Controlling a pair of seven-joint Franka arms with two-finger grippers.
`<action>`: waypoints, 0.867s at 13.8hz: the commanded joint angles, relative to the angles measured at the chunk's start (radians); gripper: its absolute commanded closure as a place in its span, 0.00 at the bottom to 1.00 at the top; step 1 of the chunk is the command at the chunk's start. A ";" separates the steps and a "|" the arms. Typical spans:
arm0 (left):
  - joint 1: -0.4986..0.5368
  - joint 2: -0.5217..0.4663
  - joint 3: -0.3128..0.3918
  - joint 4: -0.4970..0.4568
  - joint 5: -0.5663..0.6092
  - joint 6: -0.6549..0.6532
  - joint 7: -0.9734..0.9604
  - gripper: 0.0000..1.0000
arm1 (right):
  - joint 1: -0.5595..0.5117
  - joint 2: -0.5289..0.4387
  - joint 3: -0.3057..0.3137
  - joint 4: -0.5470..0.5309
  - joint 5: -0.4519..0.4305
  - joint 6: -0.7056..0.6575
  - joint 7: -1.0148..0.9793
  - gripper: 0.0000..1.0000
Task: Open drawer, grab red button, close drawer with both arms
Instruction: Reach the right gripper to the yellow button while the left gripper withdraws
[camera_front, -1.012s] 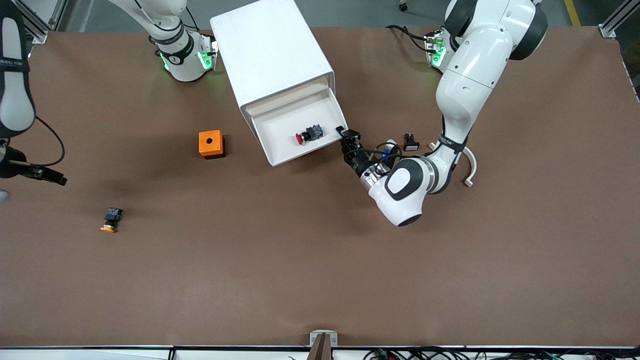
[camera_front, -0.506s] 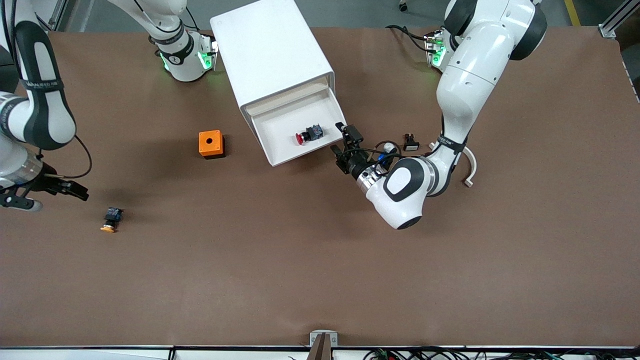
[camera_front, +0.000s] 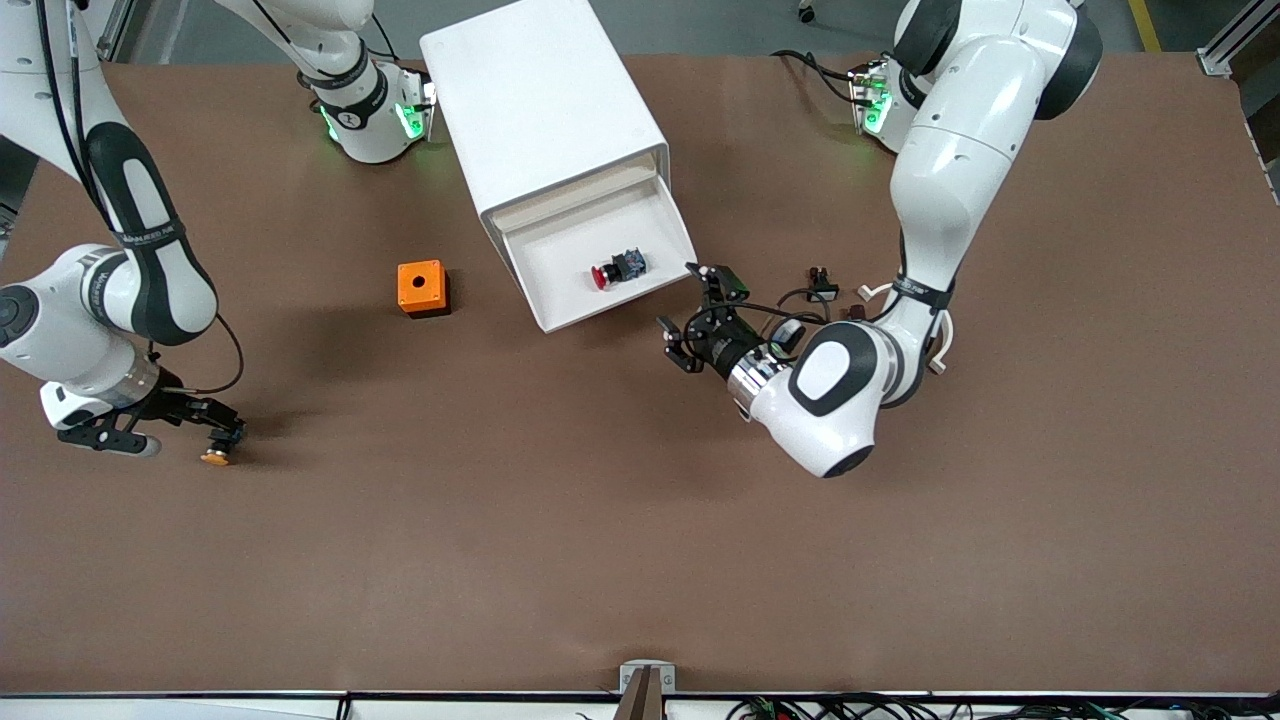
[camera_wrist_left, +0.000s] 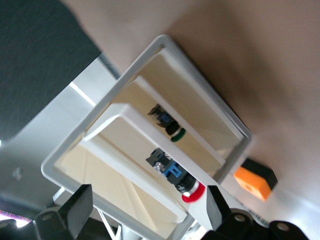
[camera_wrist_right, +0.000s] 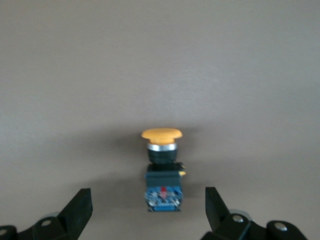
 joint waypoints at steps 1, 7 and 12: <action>-0.005 -0.026 0.049 0.005 -0.003 0.036 0.227 0.00 | -0.010 0.047 0.005 0.029 0.117 0.030 -0.129 0.00; -0.016 -0.106 0.126 0.002 0.104 0.255 0.646 0.00 | 0.001 0.121 -0.003 0.031 0.102 0.116 -0.137 0.00; -0.035 -0.180 0.129 -0.001 0.284 0.463 0.694 0.00 | 0.003 0.124 -0.016 0.023 0.100 0.103 -0.132 0.00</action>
